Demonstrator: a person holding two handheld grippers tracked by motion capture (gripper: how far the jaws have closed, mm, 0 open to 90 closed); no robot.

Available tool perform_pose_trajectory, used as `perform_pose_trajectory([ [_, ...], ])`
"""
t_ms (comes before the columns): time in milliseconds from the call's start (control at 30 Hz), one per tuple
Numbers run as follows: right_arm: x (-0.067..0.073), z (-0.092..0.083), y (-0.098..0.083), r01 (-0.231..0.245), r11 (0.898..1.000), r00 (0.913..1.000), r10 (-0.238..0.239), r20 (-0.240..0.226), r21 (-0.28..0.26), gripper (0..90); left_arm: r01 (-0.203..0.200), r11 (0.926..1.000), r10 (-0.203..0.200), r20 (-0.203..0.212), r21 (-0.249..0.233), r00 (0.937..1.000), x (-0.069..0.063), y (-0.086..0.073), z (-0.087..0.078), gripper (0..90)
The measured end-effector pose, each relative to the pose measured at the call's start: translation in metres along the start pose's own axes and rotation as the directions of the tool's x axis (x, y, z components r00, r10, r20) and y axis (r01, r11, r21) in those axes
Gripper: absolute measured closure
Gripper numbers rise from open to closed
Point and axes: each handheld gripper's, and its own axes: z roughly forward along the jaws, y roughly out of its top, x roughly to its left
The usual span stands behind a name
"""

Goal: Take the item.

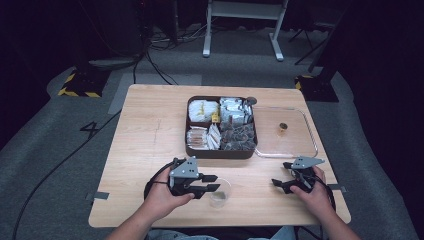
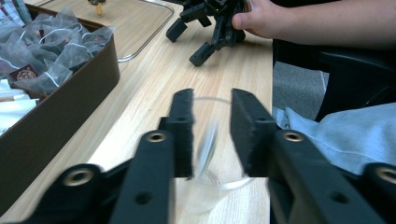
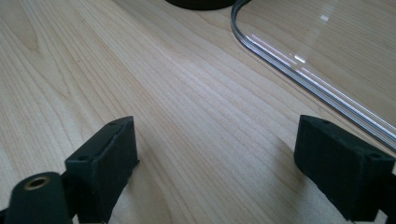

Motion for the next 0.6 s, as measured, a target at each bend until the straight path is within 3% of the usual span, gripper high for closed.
perform_pose_trajectory([
  [200, 0.000, 0.000, 0.000, 0.000, 1.000, 1.0000, 0.000, 0.000, 0.000, 13.4, 0.015, 0.9999, -0.015, -0.038, 0.001, 0.9992, 0.003, -0.001, 0.000, 52.7],
  [233, 0.000, 0.000, 0.000, 0.000, 1.000, 1.0000, 0.000, 0.000, 0.000, 13.3, 0.011, 0.9998, -0.009, -0.072, 0.015, 0.9974, 0.005, 0.000, -0.001, 51.3],
  [300, 0.000, 0.000, 0.000, 0.000, 1.000, 1.0000, 0.000, 0.000, 0.000, 13.3, 0.009, 0.9998, -0.007, -0.081, 0.019, 0.9967, 0.006, 0.002, -0.003, 50.8],
  [400, 0.000, 0.000, 0.000, 0.001, 1.000, 1.0000, -0.001, 0.001, 0.001, 13.3, 0.023, 0.9996, -0.020, -0.144, 0.018, 0.9894, 0.010, 0.006, -0.012, 48.8],
  [433, 0.000, 0.000, 0.000, 0.001, 1.000, 1.0000, -0.001, 0.001, 0.001, 13.3, 0.023, 0.9996, -0.020, -0.144, 0.018, 0.9894, 0.010, 0.006, -0.012, 48.0],
  [533, 0.000, 0.000, 0.000, 0.000, 1.000, 1.0000, 0.000, 0.000, 0.000, 13.3, 0.036, 0.9990, -0.029, -0.208, 0.028, 0.9778, 0.014, 0.006, -0.022, 46.1],
  [567, 0.000, 0.000, 0.000, 0.000, 1.000, 1.0000, 0.000, 0.000, 0.000, 13.3, 0.053, 0.9980, -0.043, -0.246, 0.034, 0.9683, 0.017, 0.002, -0.029, 44.9],
  [600, 0.000, 0.000, 0.000, 0.000, 1.000, 1.0000, 0.000, 0.000, 0.000, 13.3, 0.053, 0.9980, -0.043, -0.246, 0.034, 0.9683, 0.017, 0.002, -0.029, 43.4],
])
